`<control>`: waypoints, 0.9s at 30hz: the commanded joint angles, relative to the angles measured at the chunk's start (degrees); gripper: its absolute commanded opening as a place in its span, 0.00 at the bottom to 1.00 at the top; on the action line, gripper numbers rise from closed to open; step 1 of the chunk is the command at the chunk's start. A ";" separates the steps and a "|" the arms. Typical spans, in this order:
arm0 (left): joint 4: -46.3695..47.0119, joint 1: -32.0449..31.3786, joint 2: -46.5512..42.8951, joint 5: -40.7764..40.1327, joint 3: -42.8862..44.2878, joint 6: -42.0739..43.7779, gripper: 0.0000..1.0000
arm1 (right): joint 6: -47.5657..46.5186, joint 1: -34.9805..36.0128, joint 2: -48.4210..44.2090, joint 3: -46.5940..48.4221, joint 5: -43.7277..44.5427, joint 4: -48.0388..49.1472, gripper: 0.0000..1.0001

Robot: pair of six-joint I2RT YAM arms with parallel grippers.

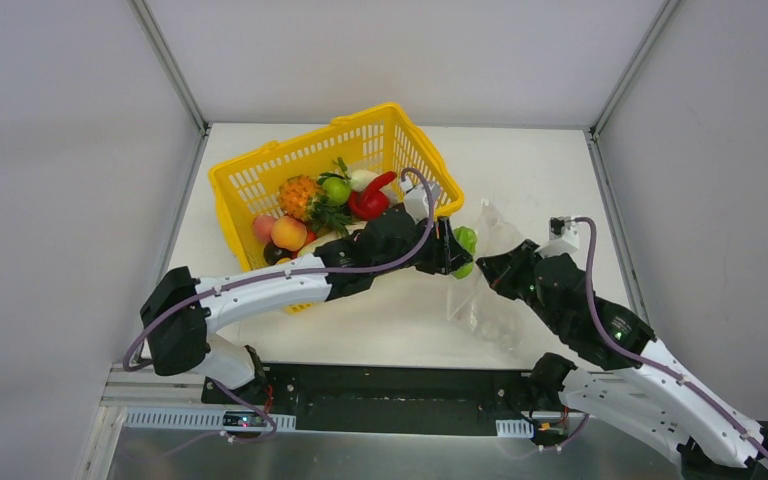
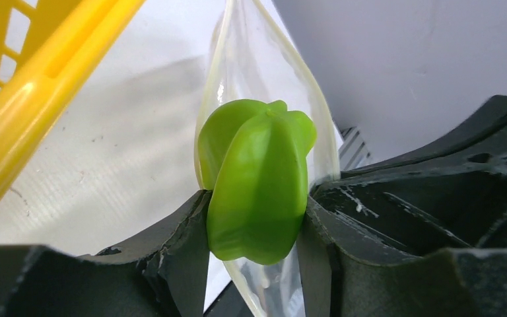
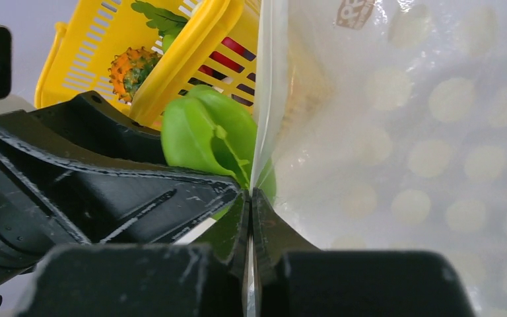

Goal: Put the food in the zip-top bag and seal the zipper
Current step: Place the fake vegetable in the zipper food storage bag.

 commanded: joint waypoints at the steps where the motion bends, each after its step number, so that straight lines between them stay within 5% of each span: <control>1: -5.49 -1.08 2.06 0.04 6.68 2.20 0.46 | 1.20 0.12 -0.29 1.41 0.98 2.15 0.00; 4: -21.15 -1.79 4.56 -2.35 14.50 6.56 0.51 | 1.95 0.14 -1.02 1.25 1.27 2.64 0.00; 18: -26.58 -2.18 1.48 -1.35 16.69 10.94 0.62 | 3.22 0.12 -2.67 -1.93 2.72 3.95 0.00; 27: -39.44 -1.00 -8.59 -13.40 19.49 24.52 0.78 | -0.35 0.07 -0.91 -1.38 1.75 0.64 0.00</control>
